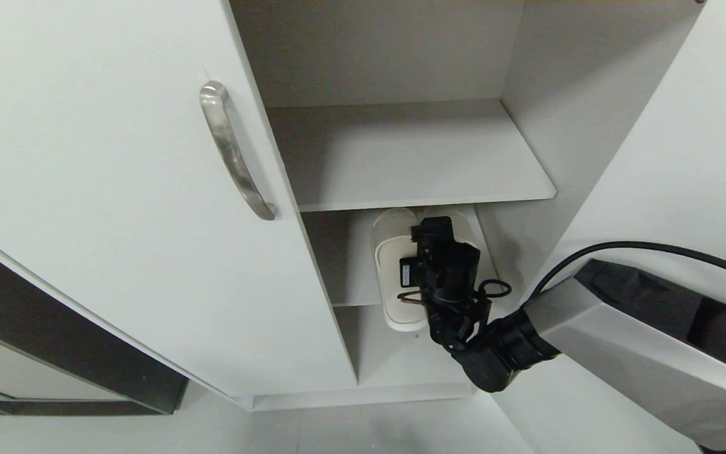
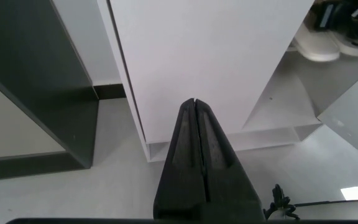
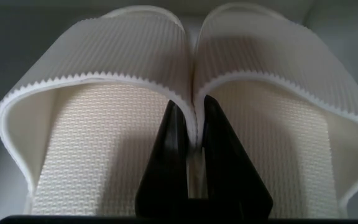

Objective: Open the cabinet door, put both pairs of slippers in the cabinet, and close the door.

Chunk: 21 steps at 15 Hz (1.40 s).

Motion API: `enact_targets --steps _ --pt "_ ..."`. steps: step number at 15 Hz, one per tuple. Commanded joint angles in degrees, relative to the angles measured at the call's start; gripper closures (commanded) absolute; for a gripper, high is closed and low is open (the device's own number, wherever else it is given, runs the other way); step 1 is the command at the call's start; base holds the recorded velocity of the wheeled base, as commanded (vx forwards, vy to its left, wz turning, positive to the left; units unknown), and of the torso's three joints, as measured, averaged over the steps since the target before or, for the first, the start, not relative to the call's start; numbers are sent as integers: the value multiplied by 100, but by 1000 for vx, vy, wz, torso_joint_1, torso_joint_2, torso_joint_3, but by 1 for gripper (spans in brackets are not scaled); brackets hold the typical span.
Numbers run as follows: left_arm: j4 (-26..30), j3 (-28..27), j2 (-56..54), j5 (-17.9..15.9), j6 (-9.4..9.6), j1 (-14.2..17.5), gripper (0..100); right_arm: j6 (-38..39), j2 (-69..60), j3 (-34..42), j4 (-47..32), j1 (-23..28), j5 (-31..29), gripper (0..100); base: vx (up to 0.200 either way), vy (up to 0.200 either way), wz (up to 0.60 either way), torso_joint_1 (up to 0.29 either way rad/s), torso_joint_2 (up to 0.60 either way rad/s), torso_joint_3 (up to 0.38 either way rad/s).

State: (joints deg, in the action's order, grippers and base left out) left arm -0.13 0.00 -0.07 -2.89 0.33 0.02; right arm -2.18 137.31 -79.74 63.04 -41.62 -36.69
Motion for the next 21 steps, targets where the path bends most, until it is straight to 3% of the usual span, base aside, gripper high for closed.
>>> enact_targets --steps 1,9,10,15,21 --pt "-4 0 7 -1 2 -2 100 -2 305 -648 -318 172 101 100 0 0 0 0 0 0" --pt "-4 0 7 -1 2 6 100 -2 568 -1017 -415 260 145 100 0 0 0 0 0 0" --pt "-4 0 7 -1 2 -2 100 -2 568 -1017 -424 260 145 0 0 0 0 0 0 0" --pt "-4 0 7 -1 2 6 100 16 366 -762 -380 216 101 0 0 0 0 0 0 0" --pt "-4 0 7 -1 2 -2 100 7 -601 828 323 -198 92 0 0 0 0 0 0 0"
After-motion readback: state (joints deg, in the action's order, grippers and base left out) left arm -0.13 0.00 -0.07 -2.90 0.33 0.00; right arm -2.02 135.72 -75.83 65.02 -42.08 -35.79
